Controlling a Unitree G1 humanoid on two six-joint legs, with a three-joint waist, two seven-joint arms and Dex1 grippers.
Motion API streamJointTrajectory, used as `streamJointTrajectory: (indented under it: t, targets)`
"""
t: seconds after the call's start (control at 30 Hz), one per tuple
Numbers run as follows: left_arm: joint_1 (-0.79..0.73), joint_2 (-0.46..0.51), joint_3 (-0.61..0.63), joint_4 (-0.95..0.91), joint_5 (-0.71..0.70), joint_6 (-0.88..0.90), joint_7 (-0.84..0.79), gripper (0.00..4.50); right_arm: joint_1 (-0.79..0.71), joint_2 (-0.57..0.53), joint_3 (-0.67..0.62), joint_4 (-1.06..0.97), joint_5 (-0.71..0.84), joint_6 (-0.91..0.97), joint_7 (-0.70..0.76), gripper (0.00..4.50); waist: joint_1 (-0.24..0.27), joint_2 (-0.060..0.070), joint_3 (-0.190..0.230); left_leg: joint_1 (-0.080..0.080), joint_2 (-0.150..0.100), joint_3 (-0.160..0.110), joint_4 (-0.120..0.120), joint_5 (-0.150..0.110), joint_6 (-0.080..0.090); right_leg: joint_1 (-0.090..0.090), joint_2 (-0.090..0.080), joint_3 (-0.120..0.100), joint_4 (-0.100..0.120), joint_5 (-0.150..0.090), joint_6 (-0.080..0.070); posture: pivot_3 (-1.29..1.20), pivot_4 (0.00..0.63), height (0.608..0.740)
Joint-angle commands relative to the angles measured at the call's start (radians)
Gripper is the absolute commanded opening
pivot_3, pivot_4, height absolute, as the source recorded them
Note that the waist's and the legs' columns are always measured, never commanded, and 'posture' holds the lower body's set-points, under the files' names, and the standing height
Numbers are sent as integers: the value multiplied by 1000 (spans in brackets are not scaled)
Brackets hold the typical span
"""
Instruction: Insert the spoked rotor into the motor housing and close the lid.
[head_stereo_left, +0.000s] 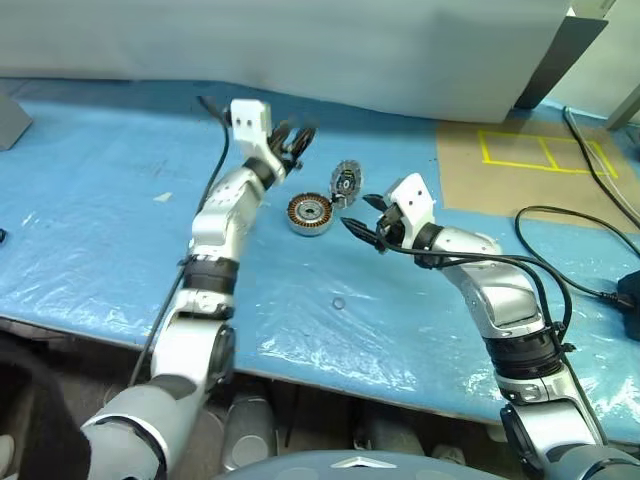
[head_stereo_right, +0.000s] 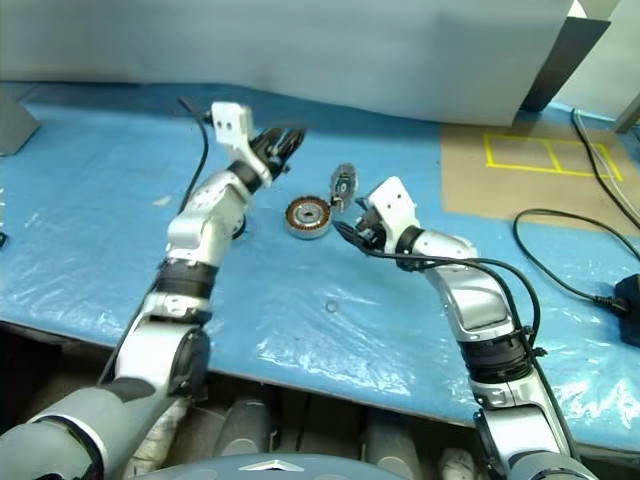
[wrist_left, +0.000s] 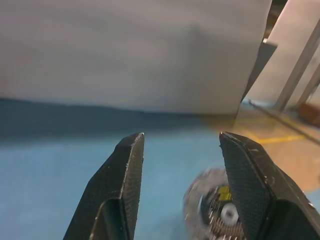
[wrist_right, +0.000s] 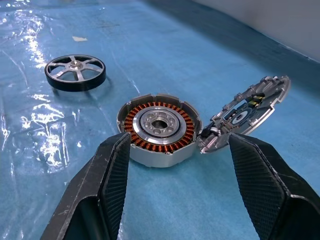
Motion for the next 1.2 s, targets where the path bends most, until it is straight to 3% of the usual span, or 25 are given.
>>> streamJointTrajectory:
  t: [0.03,0.13,0.2,0.27,0.37,0.5,0.67,0.97,1.2]
  targets:
    - [-112,-43,92,168,-31,-117,115,2515,-27,14,-7,-6,-2,-35,-8,3221,0,0,0,0,0,0,0,1,1,0,0,0,0,0,0,0,150,740]
    - [-159,-28,182,323,-69,-180,175,2515,-42,29,-20,4,-4,-37,-29,3221,-7,0,0,2,0,0,-1,1,1,0,1,1,0,0,0,0,150,740]
    - [-156,16,175,368,-32,-228,173,2515,-42,33,-26,-2,2,-34,-32,3221,-13,0,0,3,0,0,-2,0,1,0,1,0,0,0,0,0,150,740]
    - [-122,73,85,333,63,-332,58,2515,-39,32,-28,-6,4,-34,-34,3221,-13,-1,1,1,0,-1,-3,0,0,-1,1,0,-1,0,0,0,150,740]
    - [-13,226,-141,221,237,-595,-282,2515,-32,28,-34,-6,-1,-37,-44,3221,-4,-3,2,-3,0,-2,-3,1,1,-3,1,-2,-2,0,0,0,150,740]
    - [42,371,-155,176,145,-532,-585,2515,-26,21,-45,-11,12,-32,-36,3221,12,-3,2,-3,0,-1,-4,0,-1,-2,0,-3,-1,0,0,0,150,740]
    - [167,469,-169,-17,-1,-257,-858,2515,-25,-57,11,-33,23,-32,101,3221,8,-2,2,-1,0,0,-3,-1,-1,-2,-1,-3,0,-1,-1,0,150,740]
    - [206,491,-201,-65,53,-251,-893,2515,-206,-168,175,104,-137,-213,284,3221,1,-1,3,-1,1,1,-2,0,-1,-3,-1,-2,1,0,-2,0,150,740]
    - [250,523,-220,-100,57,-210,-968,2515,-351,-114,270,323,-192,-354,417,3221,-1,0,3,-2,1,1,-3,0,0,-4,0,-2,2,0,-2,0,150,740]
